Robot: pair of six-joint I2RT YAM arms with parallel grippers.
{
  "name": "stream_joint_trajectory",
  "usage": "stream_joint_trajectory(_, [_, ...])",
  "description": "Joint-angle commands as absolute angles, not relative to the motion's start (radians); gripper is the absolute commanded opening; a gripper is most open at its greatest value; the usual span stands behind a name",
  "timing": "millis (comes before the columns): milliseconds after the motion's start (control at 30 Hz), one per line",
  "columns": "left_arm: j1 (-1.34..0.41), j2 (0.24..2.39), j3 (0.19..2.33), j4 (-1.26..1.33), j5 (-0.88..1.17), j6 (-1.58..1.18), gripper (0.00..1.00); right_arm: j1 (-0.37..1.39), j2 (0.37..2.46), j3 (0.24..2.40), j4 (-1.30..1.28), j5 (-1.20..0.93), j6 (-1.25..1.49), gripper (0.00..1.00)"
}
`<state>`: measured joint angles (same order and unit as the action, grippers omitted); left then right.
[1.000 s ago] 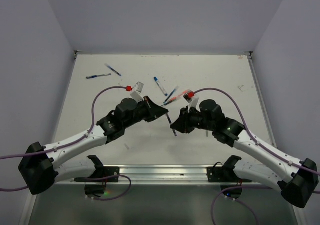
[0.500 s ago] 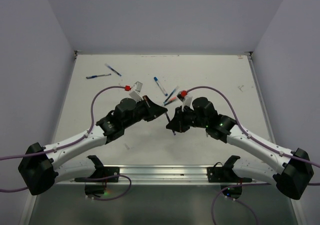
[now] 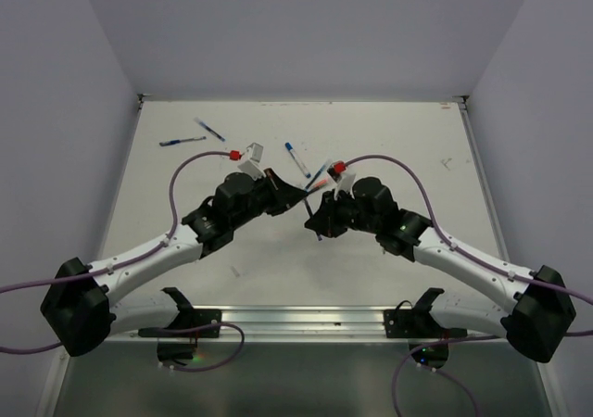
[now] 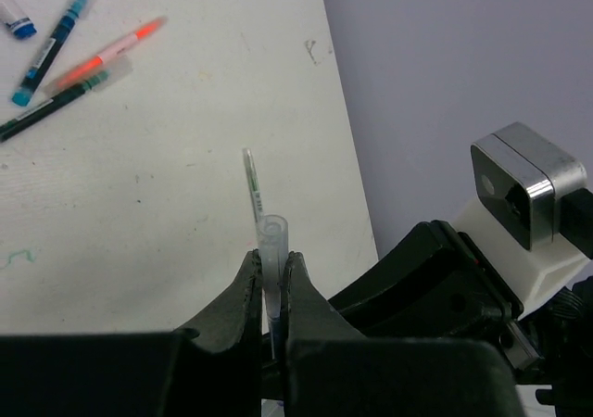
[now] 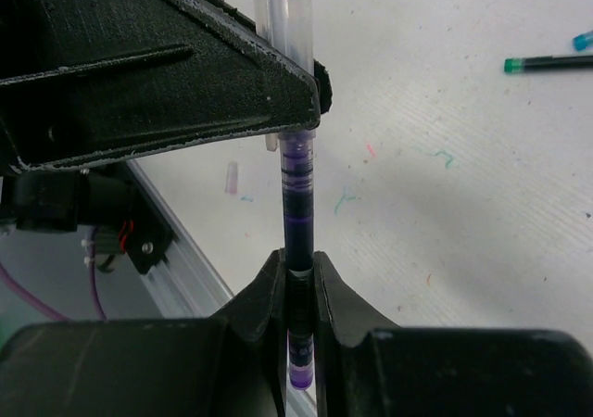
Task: Open the pen caps
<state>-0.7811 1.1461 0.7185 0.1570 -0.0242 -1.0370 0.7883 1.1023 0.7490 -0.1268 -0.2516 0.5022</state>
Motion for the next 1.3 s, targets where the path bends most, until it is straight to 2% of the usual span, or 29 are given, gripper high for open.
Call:
stream_joint_trajectory(0, [-0.657, 1.19, 0.794, 0.169, -0.196, -0.963, 0.0, 0.821, 1.12, 0.724, -0.17, -0.226, 0.535, 0.0])
stream_joint_trajectory(267, [-0.511, 1.226, 0.891, 0.126, -0.14, -0.899, 0.0, 0.853, 1.106, 0.657, -0.163, -0.17, 0.577, 0.0])
stream_joint_trajectory(367, [-0.479, 1.218, 0.887, 0.112, -0.103, -0.856, 0.0, 0.851, 1.074, 0.663, -0.242, -0.074, 0.61, 0.0])
stream_joint_trajectory(400, [-0.477, 1.218, 0.893, 0.095, -0.088, -0.836, 0.0, 0.851, 1.074, 0.675, -0.277, 0.037, 0.614, 0.0])
stream_joint_trajectory(467, [-0.48, 1.213, 0.891, 0.013, -0.066, -0.798, 0.0, 0.842, 1.11, 0.718, -0.365, 0.128, 0.617, 0.0])
stream_joint_trajectory(600, [-0.479, 1.14, 0.735, -0.032, 0.018, -0.776, 0.0, 0.766, 1.229, 0.796, -0.514, 0.297, 0.633, 0.0])
stream_joint_trajectory(700, [-0.48, 1.079, 0.628, -0.049, 0.043, -0.784, 0.0, 0.682, 1.285, 0.802, -0.525, 0.307, 0.629, 0.0])
stream_joint_trajectory(867, [-0.48, 1.017, 0.52, -0.09, 0.074, -0.815, 0.0, 0.643, 1.365, 0.805, -0.534, 0.403, 0.623, 0.0])
stream_joint_trajectory(1100, [-0.48, 0.997, 0.43, -0.078, 0.08, -0.83, 0.0, 0.626, 1.416, 0.773, -0.537, 0.468, 0.594, 0.0])
stream_joint_trajectory(1267, [-0.479, 1.003, 0.408, -0.058, 0.088, -0.836, 0.0, 0.62, 1.443, 0.77, -0.519, 0.44, 0.58, 0.0])
